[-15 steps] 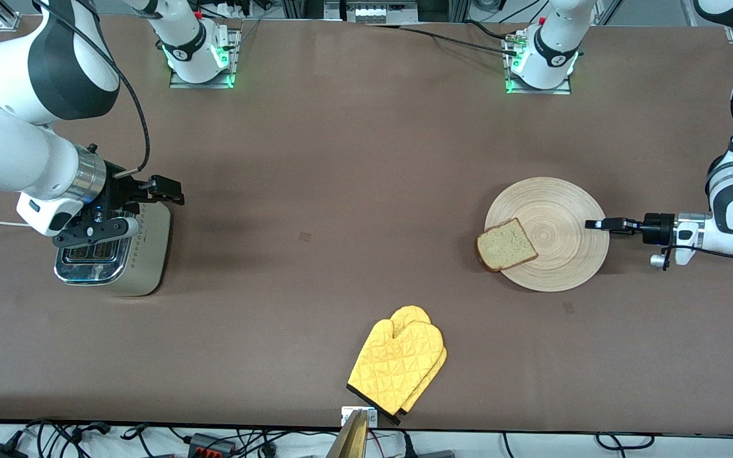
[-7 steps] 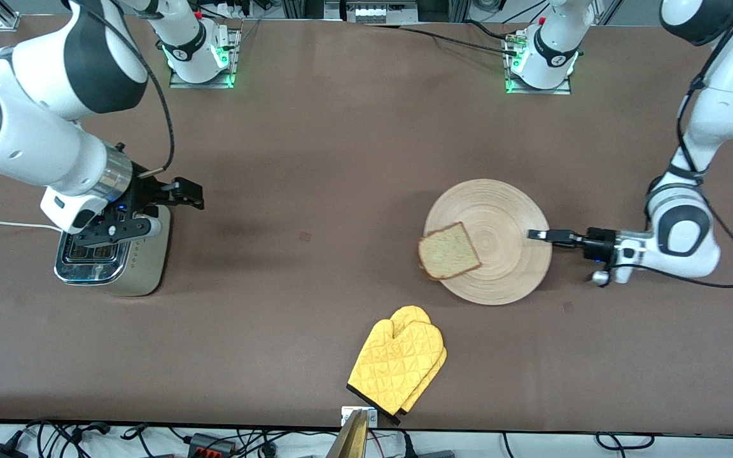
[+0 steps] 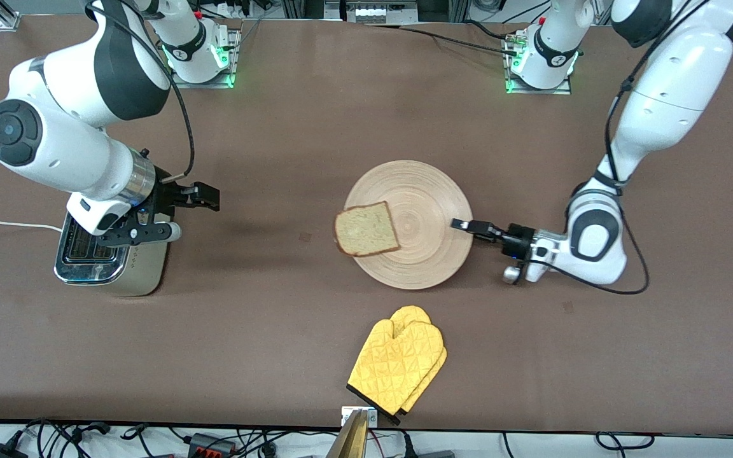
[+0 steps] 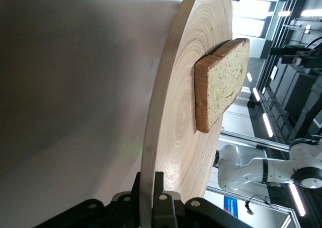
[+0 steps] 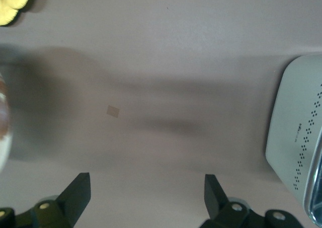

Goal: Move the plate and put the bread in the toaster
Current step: 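Slide the wooden plate toward the toaster with the left gripper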

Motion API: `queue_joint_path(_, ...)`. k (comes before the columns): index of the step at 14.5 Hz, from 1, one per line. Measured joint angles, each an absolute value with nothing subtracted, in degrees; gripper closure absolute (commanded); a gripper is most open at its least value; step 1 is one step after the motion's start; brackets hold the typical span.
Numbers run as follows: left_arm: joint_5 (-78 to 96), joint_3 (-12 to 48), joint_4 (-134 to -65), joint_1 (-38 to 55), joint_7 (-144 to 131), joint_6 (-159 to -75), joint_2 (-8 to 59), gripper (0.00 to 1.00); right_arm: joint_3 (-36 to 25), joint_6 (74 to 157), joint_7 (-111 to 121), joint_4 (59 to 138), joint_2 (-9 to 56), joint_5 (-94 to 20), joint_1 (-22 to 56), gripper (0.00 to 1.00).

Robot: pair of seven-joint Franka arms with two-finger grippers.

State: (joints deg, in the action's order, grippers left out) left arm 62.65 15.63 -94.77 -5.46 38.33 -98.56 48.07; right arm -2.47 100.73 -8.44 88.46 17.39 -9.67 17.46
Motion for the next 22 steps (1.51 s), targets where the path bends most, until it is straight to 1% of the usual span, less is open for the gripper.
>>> queue_joint_path(2, 63.1, 15.6, -93.5, -1.8, 38.3, -100.7, 49.2, 1.0, -2.4, 101.1, -8.4, 88.5, 18.3, -9.7, 17.5, 0.0)
queue_joint_path(4, 63.1, 15.6, -90.9, 0.6, 38.3, -101.1, 51.2, 1.0, -2.4, 101.2, -8.4, 88.5, 18.7, -9.7, 17.5, 0.0)
queue_joint_path(9, 63.1, 15.4, -84.8, 3.8, 38.3, -101.3, 57.1, 1.0, -2.5, 101.4, -9.3, 88.5, 19.0, -9.7, 17.5, 0.0)
queue_joint_path(13, 63.1, 15.2, -82.8, 7.0, 37.5, -105.6, 58.1, 0.99, -2.5, 101.8, -9.8, 88.5, 20.4, -9.7, 17.6, 0.0)
queue_joint_path(14, 63.1, 15.2, -82.6, 8.0, 37.4, -106.3, 58.2, 0.98, -2.4, 102.1, -9.9, 88.6, 20.9, -9.7, 17.6, 0.0)
queue_joint_path(15, 63.1, 15.1, -82.5, 8.6, 37.3, -106.7, 58.2, 0.92, -2.4, 102.3, -10.0, 88.6, 21.4, -9.7, 17.7, 0.0)
queue_joint_path(19, 63.1, 14.6, -82.5, 9.8, 37.3, -109.3, 58.6, 0.92, -2.4, 102.5, -10.2, 88.6, 22.4, -9.7, 17.7, 0.0)
queue_joint_path(20, 63.1, 14.6, -82.5, 9.9, 37.3, -109.8, 58.9, 0.9, -2.4, 102.5, -10.2, 88.6, 22.5, -9.7, 17.7, 0.0)
queue_joint_path(21, 63.1, 14.6, -82.5, 10.0, 37.3, -110.3, 59.3, 0.83, -2.4, 102.5, -10.2, 88.6, 22.6, -9.7, 17.7, 0.0)
queue_joint_path(22, 63.1, 14.6, -82.4, 10.1, 37.1, -110.4, 59.4, 0.8, -2.4, 102.5, -10.2, 88.6, 22.8, -9.8, 17.7, 0.0)
